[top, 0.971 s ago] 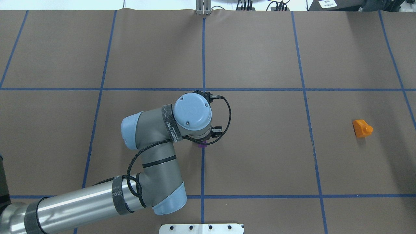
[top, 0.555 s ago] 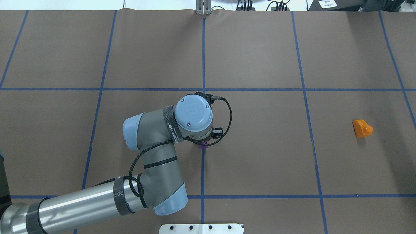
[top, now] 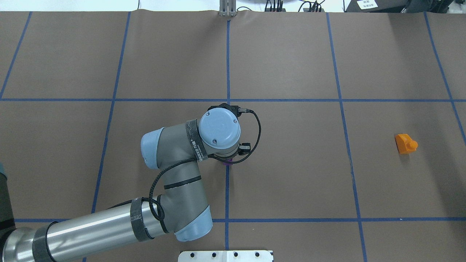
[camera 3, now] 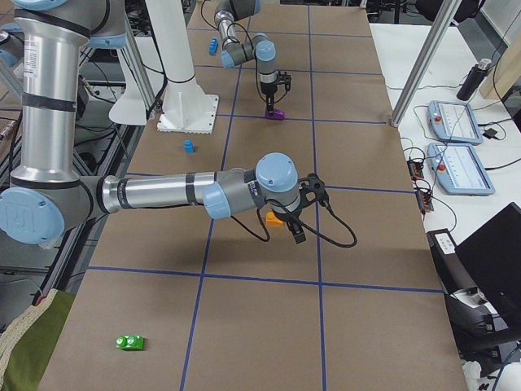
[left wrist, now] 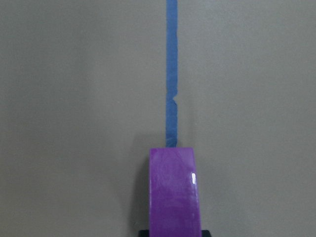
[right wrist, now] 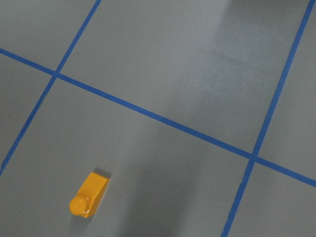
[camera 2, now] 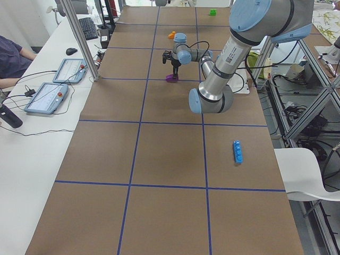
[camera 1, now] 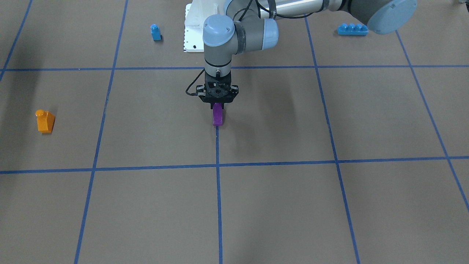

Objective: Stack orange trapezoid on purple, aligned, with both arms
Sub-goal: 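Lower the purple block onto the table with the left gripper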

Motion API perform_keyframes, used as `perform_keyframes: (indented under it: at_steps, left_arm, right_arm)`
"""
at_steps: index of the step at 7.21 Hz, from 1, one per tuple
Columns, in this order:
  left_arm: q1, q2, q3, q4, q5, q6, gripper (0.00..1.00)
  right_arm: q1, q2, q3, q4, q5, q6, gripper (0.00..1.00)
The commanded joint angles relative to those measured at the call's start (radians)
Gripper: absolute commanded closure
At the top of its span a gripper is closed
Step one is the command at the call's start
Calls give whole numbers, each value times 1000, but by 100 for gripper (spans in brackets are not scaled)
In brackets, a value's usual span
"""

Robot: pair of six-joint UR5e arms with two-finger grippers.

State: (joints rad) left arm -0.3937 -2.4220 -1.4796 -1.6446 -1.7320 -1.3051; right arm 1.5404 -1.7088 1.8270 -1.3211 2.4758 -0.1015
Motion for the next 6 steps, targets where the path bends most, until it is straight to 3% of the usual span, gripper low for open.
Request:
perform_keyframes:
  at_steps: [1,6]
  left_arm:
    - [1,-15,18,-1,3,4,100]
    - [-1,-15,24,0,3,47,100]
  right_arm:
    - [0,0,0,0,0,-1,0]
    - [-3,0,0,0,0,0,0]
